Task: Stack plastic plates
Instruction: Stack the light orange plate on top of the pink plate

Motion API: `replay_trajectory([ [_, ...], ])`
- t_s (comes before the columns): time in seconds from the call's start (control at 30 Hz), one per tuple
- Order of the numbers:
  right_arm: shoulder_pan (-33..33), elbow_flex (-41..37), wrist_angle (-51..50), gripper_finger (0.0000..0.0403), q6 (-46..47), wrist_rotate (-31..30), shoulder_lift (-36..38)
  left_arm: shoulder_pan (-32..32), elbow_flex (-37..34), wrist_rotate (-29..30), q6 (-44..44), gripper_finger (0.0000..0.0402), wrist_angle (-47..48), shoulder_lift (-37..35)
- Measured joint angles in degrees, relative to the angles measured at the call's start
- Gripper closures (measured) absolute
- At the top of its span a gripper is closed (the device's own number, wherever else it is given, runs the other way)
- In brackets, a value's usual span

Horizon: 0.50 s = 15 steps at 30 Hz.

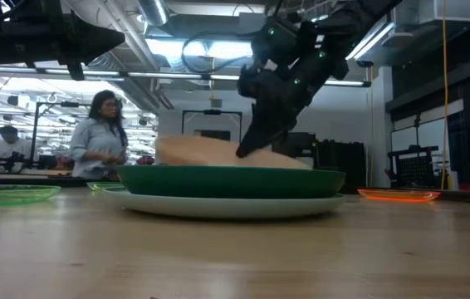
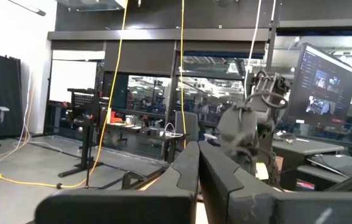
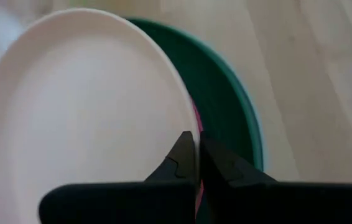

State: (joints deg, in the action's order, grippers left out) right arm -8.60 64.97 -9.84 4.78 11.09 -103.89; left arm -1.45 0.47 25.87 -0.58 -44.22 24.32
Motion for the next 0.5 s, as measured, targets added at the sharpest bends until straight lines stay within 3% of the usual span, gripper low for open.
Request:
replay_trajectory([
  [0.3, 0.0, 0.0, 1.6, 0.0399, 3.4, 0.1, -3.5, 0.0, 0.0, 0.0, 0.0, 0.0398, 0.0, 0.0],
  [0.5, 0.0, 0.0, 1.7, 0.0342, 4.1, 0.5, -3.7, 0.0, 0.0, 0.0, 0.0, 0.0398, 0.0, 0.0],
])
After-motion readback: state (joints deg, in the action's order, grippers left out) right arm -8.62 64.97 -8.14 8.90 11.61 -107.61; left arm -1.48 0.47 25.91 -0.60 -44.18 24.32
